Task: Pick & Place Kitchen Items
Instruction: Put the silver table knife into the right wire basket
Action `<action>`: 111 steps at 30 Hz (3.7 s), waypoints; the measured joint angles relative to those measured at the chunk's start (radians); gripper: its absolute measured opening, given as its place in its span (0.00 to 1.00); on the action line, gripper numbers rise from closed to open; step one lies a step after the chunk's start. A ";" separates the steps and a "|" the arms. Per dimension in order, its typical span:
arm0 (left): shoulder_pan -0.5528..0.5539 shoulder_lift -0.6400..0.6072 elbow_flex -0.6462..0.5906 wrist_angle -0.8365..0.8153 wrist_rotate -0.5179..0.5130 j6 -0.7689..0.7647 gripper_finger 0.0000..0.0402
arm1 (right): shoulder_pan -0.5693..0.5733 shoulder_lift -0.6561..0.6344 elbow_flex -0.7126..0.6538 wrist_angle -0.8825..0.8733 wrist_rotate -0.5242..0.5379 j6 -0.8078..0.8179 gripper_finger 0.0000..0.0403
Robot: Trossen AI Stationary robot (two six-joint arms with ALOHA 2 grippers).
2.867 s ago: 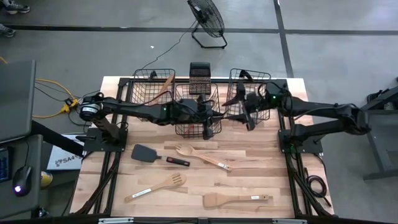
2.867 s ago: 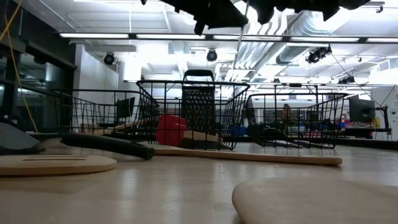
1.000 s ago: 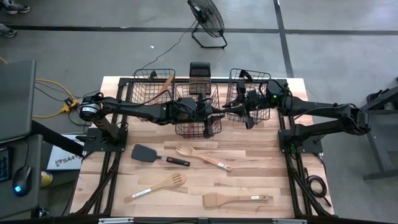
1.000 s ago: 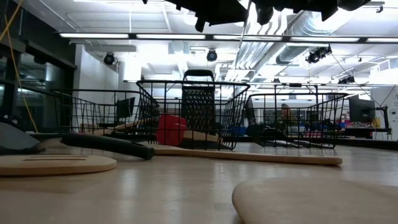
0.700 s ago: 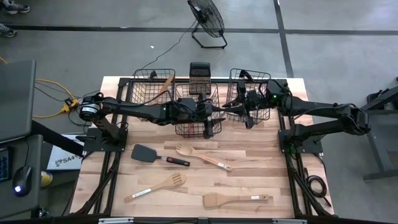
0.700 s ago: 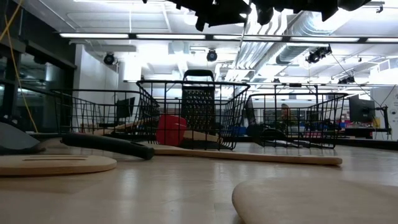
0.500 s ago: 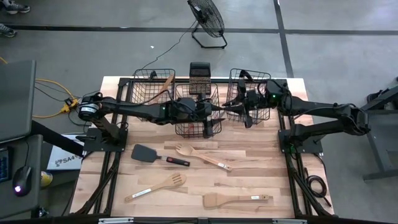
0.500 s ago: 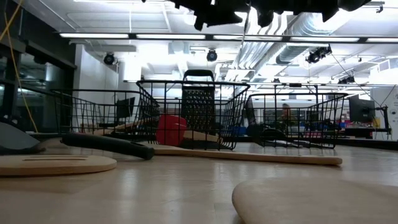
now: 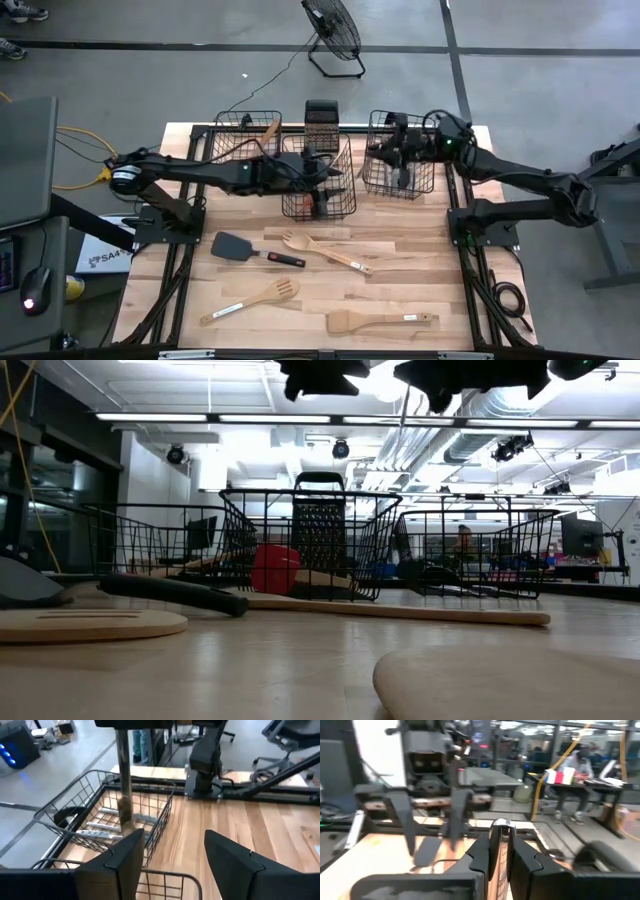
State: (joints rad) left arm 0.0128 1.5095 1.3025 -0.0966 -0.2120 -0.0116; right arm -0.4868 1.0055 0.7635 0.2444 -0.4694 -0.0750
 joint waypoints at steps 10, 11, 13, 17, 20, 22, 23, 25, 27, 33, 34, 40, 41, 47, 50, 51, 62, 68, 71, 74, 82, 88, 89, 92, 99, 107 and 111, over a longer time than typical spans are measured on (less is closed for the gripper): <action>0.000 -0.037 0.000 -0.072 -0.057 -0.003 0.50 | -0.178 -0.062 0.001 -0.083 0.028 0.107 0.08; 0.000 -0.038 0.000 -0.075 -0.061 -0.003 0.50 | -0.198 -0.061 0.001 -0.090 0.027 0.125 0.08; 0.000 -0.037 0.000 -0.082 -0.062 -0.004 0.50 | -0.238 -0.059 0.016 -0.132 0.032 0.145 0.08; 0.000 -0.036 0.000 -0.092 -0.064 -0.024 0.50 | -0.297 -0.056 0.056 -0.256 0.147 0.171 0.08; 0.000 -0.036 0.000 -0.096 -0.064 -0.034 0.50 | -0.346 -0.051 0.074 -0.352 0.203 0.190 0.08; 0.000 -0.036 0.000 -0.093 -0.064 -0.047 0.50 | -0.378 -0.038 0.077 -0.381 0.207 0.210 0.08; 0.000 -0.036 0.000 -0.094 -0.064 -0.052 0.50 | -0.391 -0.027 0.077 -0.395 0.207 0.217 0.08; 0.000 -0.036 0.000 -0.094 -0.064 -0.057 0.50 | -0.418 0.008 0.077 -0.424 0.202 0.240 0.08; 0.000 -0.036 0.000 -0.094 -0.064 -0.065 0.50 | -0.441 0.046 0.077 -0.429 0.179 0.264 0.08; 0.000 -0.036 0.000 -0.097 -0.064 -0.085 0.50 | -0.486 0.154 0.077 -0.426 0.091 0.323 0.08; 0.000 -0.036 0.000 -0.098 -0.064 -0.092 0.50 | -0.490 0.170 0.077 -0.423 0.082 0.330 0.08; 0.000 -0.036 0.000 -0.121 -0.064 -0.108 0.50 | -0.518 0.266 0.077 -0.422 0.023 0.360 0.08; 0.000 -0.036 0.000 -0.121 -0.064 -0.109 0.50 | -0.518 0.280 0.077 -0.422 0.023 0.360 0.08; 0.000 -0.036 0.000 -0.124 -0.064 -0.121 0.50 | -0.518 0.347 0.077 -0.420 0.022 0.344 0.08; 0.000 -0.036 0.000 -0.131 -0.064 -0.125 0.50 | -0.518 0.362 0.077 -0.421 0.022 0.338 0.08; 0.000 -0.036 0.000 -0.134 -0.064 -0.127 0.50 | -0.518 0.364 0.077 -0.420 0.022 0.336 0.08; 0.000 -0.035 0.000 -0.139 -0.064 -0.129 0.50 | -0.527 0.402 0.077 -0.423 0.022 0.334 0.08; 0.000 -0.035 0.000 -0.139 -0.063 -0.129 0.50 | -0.533 0.440 0.077 -0.419 0.015 0.347 0.08; 0.000 -0.035 0.000 -0.139 -0.063 -0.129 0.50 | -0.535 0.456 0.077 -0.412 0.016 0.351 0.08; 0.000 -0.035 0.000 -0.139 -0.063 -0.129 0.50 | -0.535 0.470 0.077 -0.404 0.017 0.351 0.08; 0.000 -0.035 0.000 -0.139 -0.063 -0.129 0.50 | -0.535 0.527 0.077 -0.388 0.080 0.342 0.08; 0.000 -0.035 0.000 -0.139 -0.063 -0.129 0.50 | -0.535 0.579 0.077 -0.379 0.107 0.332 0.08; 0.000 -0.035 0.000 -0.139 -0.063 -0.129 0.50 | -0.535 0.587 0.077 -0.379 0.106 0.327 0.07; 0.000 -0.035 0.000 -0.139 -0.063 -0.129 0.50 | -0.535 0.606 0.076 -0.379 0.115 0.308 0.04; 0.000 -0.035 0.000 -0.139 -0.063 -0.129 0.50 | -0.535 0.609 0.076 -0.367 0.121 0.286 0.04; 0.000 -0.035 0.000 -0.139 -0.063 -0.129 0.50 | -0.534 0.609 0.076 -0.360 0.116 0.285 0.08; 0.000 -0.035 0.000 -0.139 -0.063 -0.135 0.50 | -0.534 0.608 0.076 -0.359 0.124 0.286 0.16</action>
State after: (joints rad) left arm 0.0128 1.4746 1.3022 -0.2352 -0.2751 -0.1468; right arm -1.0210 1.6138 0.8391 -0.1150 -0.3454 0.2112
